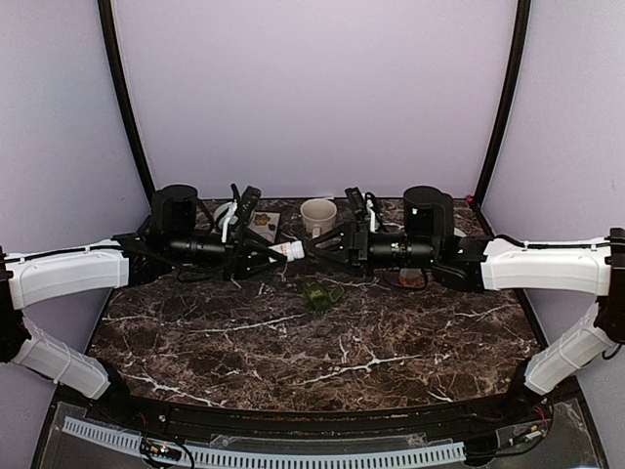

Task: Sort the pills into containers
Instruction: Unscrew the lid of the pill bottle.

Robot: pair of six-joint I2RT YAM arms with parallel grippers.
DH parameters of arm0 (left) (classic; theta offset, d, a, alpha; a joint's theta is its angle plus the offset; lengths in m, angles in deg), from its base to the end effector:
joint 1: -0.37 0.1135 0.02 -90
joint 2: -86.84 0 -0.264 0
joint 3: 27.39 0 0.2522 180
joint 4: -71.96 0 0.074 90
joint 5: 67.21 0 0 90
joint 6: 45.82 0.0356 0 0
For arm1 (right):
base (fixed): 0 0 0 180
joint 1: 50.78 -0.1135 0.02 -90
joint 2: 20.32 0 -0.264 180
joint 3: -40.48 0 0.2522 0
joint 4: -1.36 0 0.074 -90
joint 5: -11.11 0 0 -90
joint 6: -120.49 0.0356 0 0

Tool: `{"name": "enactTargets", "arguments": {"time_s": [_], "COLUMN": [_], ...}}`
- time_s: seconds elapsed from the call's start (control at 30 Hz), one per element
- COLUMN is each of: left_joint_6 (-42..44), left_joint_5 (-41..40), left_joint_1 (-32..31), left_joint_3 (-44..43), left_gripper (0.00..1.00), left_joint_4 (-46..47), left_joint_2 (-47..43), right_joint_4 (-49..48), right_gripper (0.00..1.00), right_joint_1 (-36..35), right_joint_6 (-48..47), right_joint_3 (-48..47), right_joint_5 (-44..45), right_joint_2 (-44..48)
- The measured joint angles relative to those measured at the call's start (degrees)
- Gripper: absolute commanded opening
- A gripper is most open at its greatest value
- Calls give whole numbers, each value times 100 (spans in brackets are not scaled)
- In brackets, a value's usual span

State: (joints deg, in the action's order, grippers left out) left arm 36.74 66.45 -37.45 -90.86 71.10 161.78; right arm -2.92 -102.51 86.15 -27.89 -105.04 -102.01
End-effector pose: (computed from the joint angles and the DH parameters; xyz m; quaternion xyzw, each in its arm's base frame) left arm 0.2188 -0.2009 0.2970 0.4145 0.6367 -0.4913 0.4258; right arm 0.1933 0.2703 0.3000 -0.1214 0.7455 0.6115 0.2357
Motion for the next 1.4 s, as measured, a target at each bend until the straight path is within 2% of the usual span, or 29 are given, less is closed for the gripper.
{"name": "enactTargets", "arguments": {"time_s": [1.0,1.27,1.4], "left_joint_6": [280,282,282], "left_joint_5": [-96,-109,-107], "left_joint_1": [-221,-223,-227], "left_joint_3": [-46,-92,-92], "left_gripper": [0,0,0], "left_joint_4": [-256,-251,-251], "left_joint_2": [0,0,0], "right_joint_4": [-214,-280,-297], "right_gripper": [45,36,35], "right_joint_1": [0,0,0], "right_joint_6": [341,365,369], "right_joint_3": [-278,-278,-278], "right_joint_5": [-267,-310,-361], "right_joint_2": [-509,-533,-555]}}
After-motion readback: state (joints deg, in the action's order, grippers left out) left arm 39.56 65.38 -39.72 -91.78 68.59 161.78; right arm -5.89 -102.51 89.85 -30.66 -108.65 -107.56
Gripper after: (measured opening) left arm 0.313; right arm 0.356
